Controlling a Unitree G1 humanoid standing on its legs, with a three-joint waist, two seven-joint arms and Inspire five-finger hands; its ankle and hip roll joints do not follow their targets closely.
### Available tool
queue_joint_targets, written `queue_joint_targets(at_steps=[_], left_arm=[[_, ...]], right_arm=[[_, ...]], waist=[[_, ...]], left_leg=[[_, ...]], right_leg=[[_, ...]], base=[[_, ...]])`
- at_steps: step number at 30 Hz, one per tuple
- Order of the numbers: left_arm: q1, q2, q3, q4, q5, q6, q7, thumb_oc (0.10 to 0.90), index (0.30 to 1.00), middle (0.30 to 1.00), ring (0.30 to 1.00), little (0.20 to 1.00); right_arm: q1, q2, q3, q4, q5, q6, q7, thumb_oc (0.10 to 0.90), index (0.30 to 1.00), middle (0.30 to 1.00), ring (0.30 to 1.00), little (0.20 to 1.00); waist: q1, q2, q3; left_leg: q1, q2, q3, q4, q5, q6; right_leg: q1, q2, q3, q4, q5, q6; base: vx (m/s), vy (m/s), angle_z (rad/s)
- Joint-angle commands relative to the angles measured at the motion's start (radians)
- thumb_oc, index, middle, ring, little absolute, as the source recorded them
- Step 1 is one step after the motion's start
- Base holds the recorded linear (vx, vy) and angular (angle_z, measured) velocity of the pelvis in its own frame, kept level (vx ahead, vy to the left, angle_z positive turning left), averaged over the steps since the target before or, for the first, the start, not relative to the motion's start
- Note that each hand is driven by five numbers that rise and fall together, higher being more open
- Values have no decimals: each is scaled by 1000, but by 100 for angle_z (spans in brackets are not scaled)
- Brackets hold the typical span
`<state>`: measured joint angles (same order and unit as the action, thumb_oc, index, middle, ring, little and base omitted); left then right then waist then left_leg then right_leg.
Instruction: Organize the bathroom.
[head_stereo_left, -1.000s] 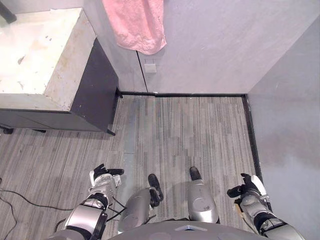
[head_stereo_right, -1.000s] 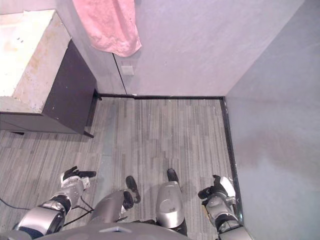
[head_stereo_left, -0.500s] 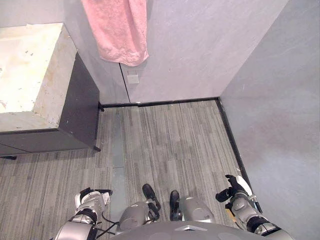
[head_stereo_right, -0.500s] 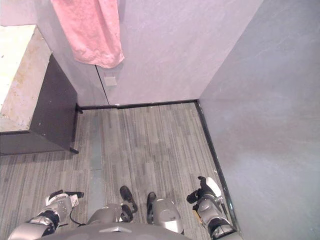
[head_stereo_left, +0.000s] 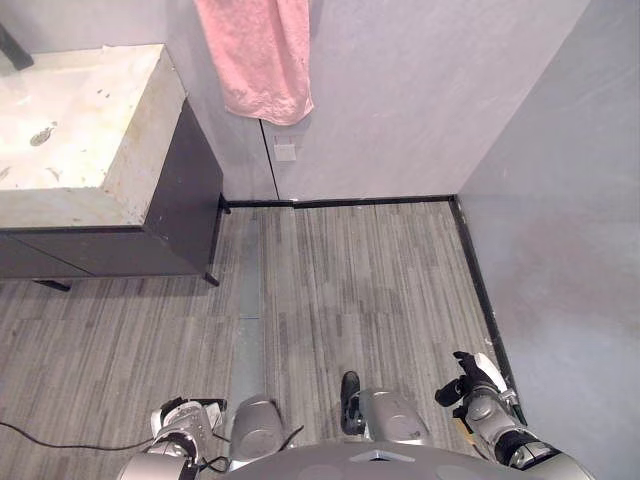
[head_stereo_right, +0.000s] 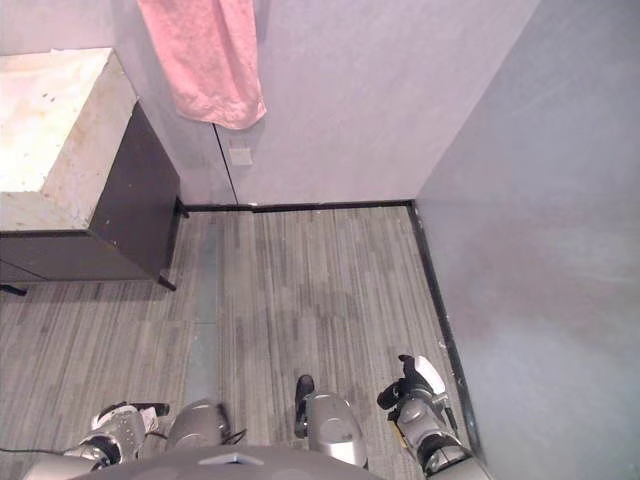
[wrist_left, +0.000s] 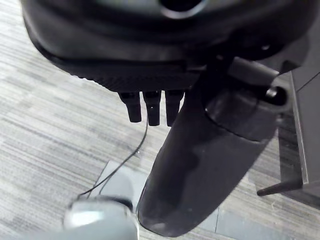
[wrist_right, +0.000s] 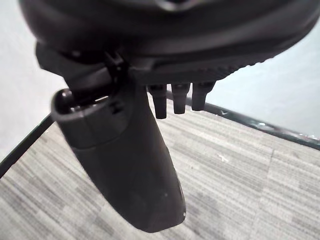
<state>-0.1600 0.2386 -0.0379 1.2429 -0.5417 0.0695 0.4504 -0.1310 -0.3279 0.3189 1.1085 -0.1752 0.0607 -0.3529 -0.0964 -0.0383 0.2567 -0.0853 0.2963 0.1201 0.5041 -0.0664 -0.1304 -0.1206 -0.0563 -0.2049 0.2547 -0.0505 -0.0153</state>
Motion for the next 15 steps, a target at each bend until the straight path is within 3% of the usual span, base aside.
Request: queue_joint_targets(at_steps=[1, 2, 3, 4, 5, 6, 8, 9, 11, 12, 13, 14, 15], left_arm=[[-23, 21, -52, -82, 58, -22, 13, 800, 900, 900, 900, 900], [-44, 9, -68, -92, 78, -14, 2, 800, 900, 900, 900, 900], [-44, 9, -68, -92, 78, -14, 2, 800, 900, 900, 900, 900], [-63, 3, -85, -93, 99, -7, -18, 800, 900, 900, 900, 900], [-63, 3, -85, -93, 99, -7, -18, 800, 900, 900, 900, 900], [-66, -1, -106, -109, 100, 4, -15, 800, 900, 900, 900, 900], [-49, 9, -127, -116, 137, 18, -12, 800, 900, 900, 900, 900], [-49, 9, -127, -116, 137, 18, -12, 800, 900, 900, 900, 900], [-25, 28, -127, -109, 159, 39, -2, 800, 900, 900, 900, 900], [-9, 44, -108, -105, 160, 44, 9, 800, 900, 900, 900, 900], [7, 58, -82, -105, 141, 49, 25, 800, 900, 900, 900, 900], [17, 65, -67, -105, 135, 48, 29, 800, 900, 900, 900, 900], [18, 68, -66, -107, 134, 50, 30, 800, 900, 900, 900, 900]], right_arm=[[-33, -61, -18, -22, 111, -1, -85, 800, 900, 900, 900, 900], [-40, -68, -34, -22, 147, 5, -103, 800, 900, 900, 900, 900], [-40, -68, -34, -22, 147, 5, -103, 800, 900, 900, 900, 900], [-41, -75, -62, -22, 181, 7, -117, 800, 900, 900, 900, 900], [-41, -75, -62, -22, 181, 7, -117, 800, 900, 900, 900, 900], [-40, -75, -83, -35, 207, 21, -127, 800, 900, 900, 900, 900], [-28, -63, -108, -48, 190, 27, -121, 800, 900, 900, 900, 900], [-28, -63, -108, -48, 190, 27, -121, 800, 900, 900, 900, 900], [-19, -56, -110, -60, 154, 35, -106, 800, 900, 900, 900, 900], [-21, -53, -102, -72, 129, 41, -88, 800, 900, 900, 900, 900], [-28, -54, -91, -78, 106, 48, -66, 800, 900, 900, 900, 900], [-34, -58, -84, -68, 103, 44, -52, 800, 900, 900, 900, 900], [-36, -57, -82, -65, 105, 43, -53, 800, 900, 900, 900, 900]], waist=[[-45, 56, -16], [-65, 82, -11], [-65, 82, -11], [-87, 105, -6], [-87, 105, -6], [-97, 117, -1], [-91, 110, -1], [-91, 110, -1], [-77, 102, -2], [-72, 103, 0], [-67, 111, 3], [-61, 110, -3], [-59, 107, -4]], left_leg=[[75, -67, 32, -225, 26, 76], [101, -79, 97, -268, -6, 76], [101, -79, 97, -268, -6, 76], [118, -93, 148, -300, -34, 81], [118, -93, 148, -300, -34, 81], [112, -123, 149, -306, -55, 95], [97, -190, 140, -303, -93, 128], [97, -190, 140, -303, -93, 128], [93, -227, 143, -305, -120, 146], [102, -222, 186, -308, -124, 155], [129, -215, 239, -329, -130, 157], [139, -214, 270, -345, -118, 154], [141, -219, 269, -346, -119, 153]], right_leg=[[7, -48, 109, -53, -37, 80], [-14, -78, 111, -46, -24, 103], [-14, -78, 111, -46, -24, 103], [-35, -114, 118, -37, -6, 132], [-35, -114, 118, -37, -6, 132], [-53, -150, 143, -37, 21, 163], [-65, -223, 162, -81, 109, 204], [-65, -223, 162, -81, 109, 204], [-83, -266, 157, -95, 178, 201], [-105, -235, 110, -30, 139, 195], [-111, -187, 23, 52, 41, 201], [-100, -145, -38, 39, 7, 185], [-100, -131, -51, 31, 3, 183]], base=[[-106, 484, 42], [-106, 484, 42], [-82, 555, 51], [-30, 272, 22], [-42, 555, 55], [-2, 476, 45], [32, 524, 33], [51, 288, -19], [48, 266, -61], [68, 307, -67], [60, 177, -69], [66, 102, -94], [42, -23, -118]])
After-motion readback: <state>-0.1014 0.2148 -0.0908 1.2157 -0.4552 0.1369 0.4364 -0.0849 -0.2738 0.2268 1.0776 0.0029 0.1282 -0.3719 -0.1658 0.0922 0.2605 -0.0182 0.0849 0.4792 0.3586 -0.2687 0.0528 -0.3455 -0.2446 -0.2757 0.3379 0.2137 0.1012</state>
